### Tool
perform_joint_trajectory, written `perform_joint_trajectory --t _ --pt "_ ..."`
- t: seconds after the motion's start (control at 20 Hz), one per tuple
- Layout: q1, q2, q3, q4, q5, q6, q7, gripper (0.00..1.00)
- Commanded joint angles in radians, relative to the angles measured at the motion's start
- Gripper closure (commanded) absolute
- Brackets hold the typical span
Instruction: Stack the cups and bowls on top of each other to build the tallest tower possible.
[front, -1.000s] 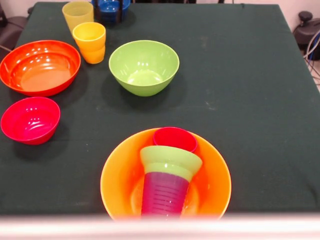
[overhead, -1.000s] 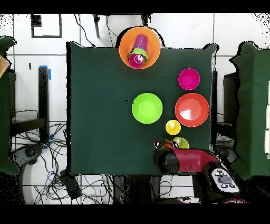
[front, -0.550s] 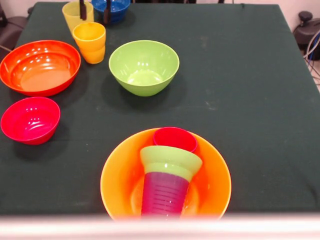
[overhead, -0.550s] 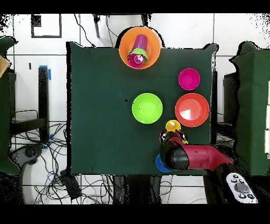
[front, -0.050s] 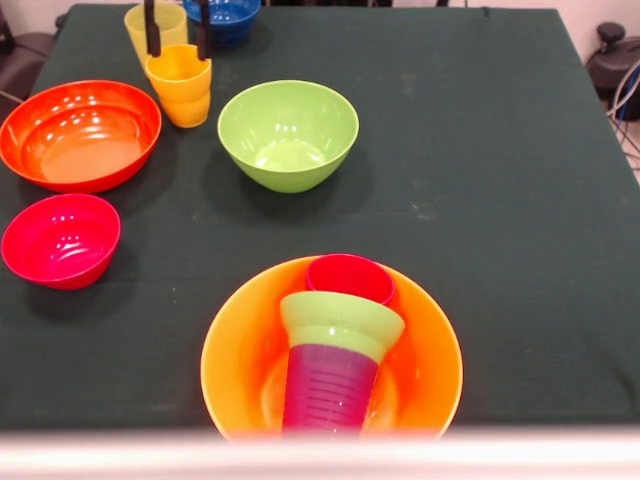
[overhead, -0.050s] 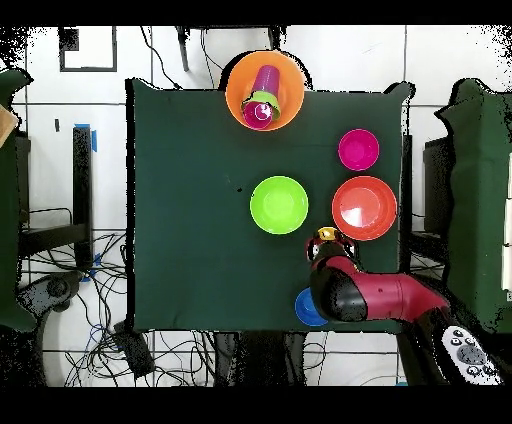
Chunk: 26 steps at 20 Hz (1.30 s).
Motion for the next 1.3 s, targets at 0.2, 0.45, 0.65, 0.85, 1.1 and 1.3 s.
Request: perform_joint_trajectory --t 0.2,0.45,0.65,0.85,1.1,1.3 --pt "0.023 0.107 0.076 -0.028 -0.119 -0.15 0.065 0.0" --pt "0.021 0.082 0.082 -0.009 -0.09 -0.097 0.075 0.0" --pt "0.032 0.087 0.061 -0.014 -0.08 -0.097 0.078 0.0" --pt "0.155 0.173 -0.126 -0.091 -0.04 -0.133 0.082 0.0" --pt "0.272 0.31 -0.298 -0.176 0.042 -0.163 0.119 0.0" --pt "0.287 0.358 -0.33 -0.19 0.085 -0.142 0.138 0.0"
